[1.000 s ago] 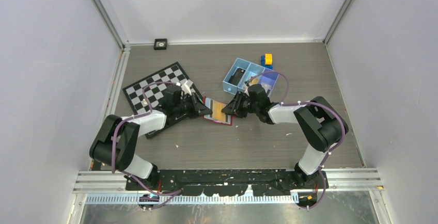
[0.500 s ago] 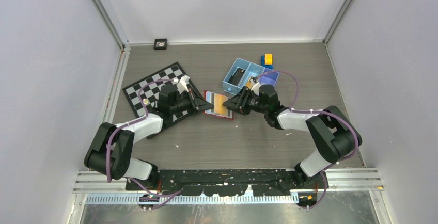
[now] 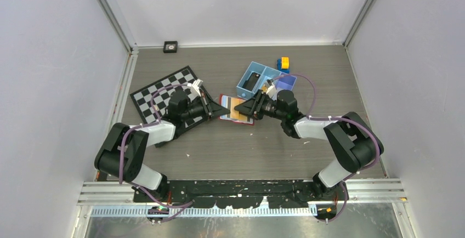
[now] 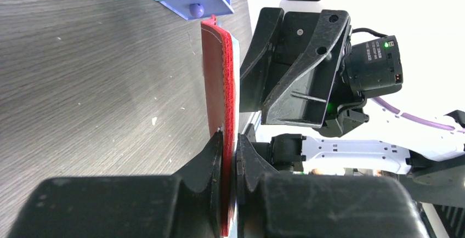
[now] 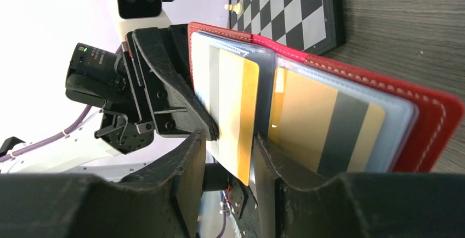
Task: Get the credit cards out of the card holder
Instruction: Remove the credit card from the card holder.
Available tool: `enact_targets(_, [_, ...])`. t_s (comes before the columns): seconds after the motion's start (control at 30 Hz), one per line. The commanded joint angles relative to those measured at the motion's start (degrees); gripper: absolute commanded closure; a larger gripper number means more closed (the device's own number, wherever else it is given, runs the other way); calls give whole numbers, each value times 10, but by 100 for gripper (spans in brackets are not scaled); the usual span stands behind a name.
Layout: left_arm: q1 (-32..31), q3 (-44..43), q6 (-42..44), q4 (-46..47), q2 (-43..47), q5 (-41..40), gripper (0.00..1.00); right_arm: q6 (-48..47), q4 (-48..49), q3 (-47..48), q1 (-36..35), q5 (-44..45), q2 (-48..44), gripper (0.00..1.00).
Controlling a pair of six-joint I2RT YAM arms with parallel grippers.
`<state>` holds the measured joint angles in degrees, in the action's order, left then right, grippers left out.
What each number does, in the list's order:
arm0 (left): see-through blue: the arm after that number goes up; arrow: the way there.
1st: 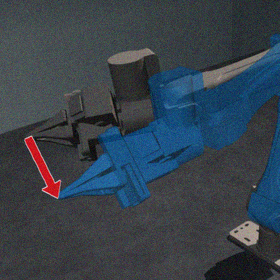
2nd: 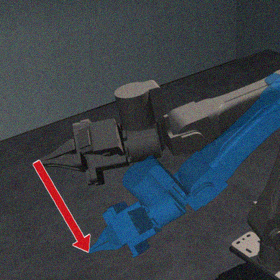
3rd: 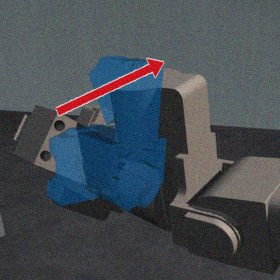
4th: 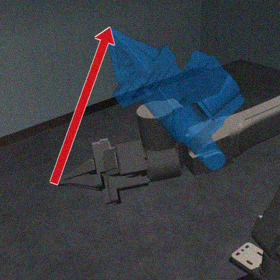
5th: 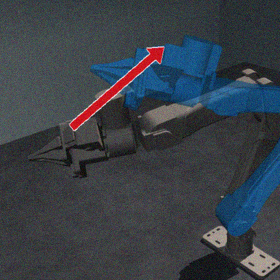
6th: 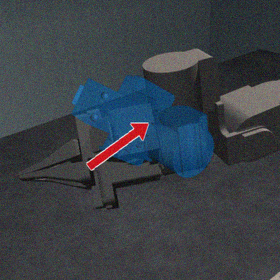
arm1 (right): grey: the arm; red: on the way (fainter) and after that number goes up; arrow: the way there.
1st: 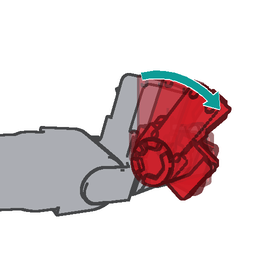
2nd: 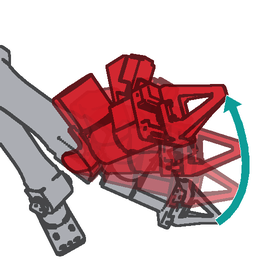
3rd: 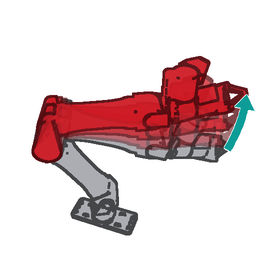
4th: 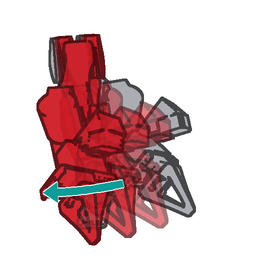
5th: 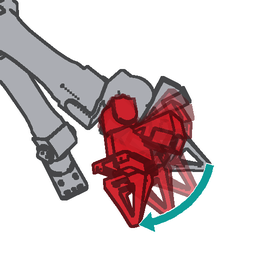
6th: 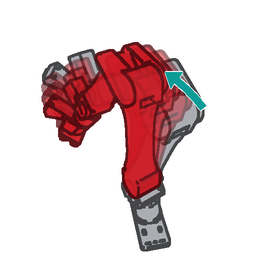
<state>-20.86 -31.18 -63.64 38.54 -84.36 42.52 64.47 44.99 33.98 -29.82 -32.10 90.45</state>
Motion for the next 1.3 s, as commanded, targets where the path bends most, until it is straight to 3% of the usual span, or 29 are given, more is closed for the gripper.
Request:
enact_targets(0.0, [0, -2, -37, 101, -7, 45, 100, 7, 43, 4, -5, -14, -3, 61])
enact_targets(0.2, [0, -2, -34, 96, -5, 43, 100, 6, 65, -8, -5, -11, -18, 91])
enact_targets(0.27, [0, -2, -36, 98, -6, 43, 99, 14, 90, -14, -5, -11, -21, 95])
enact_targets(0.33, [0, -1, -39, 103, -9, 43, 91, 17, 102, -20, -4, -10, -25, 99])
enact_targets(0.53, [2, 9, -46, 129, -1, 40, 81, -1, 75, -24, -3, 3, -46, 99])
enact_targets(0.63, [4, 19, -60, 175, 3, 40, 85, -3, 75, -23, -3, 2, -44, 99])
enact_targets(0.8, [5, 28, -86, 238, -1, 45, 100, 3, 86, -23, -2, -2, -41, 99])
enact_targets(1.27, [40, 60, -115, 285, 16, 32, 100, 1, 83, -30, 7, 5, -49, 97])
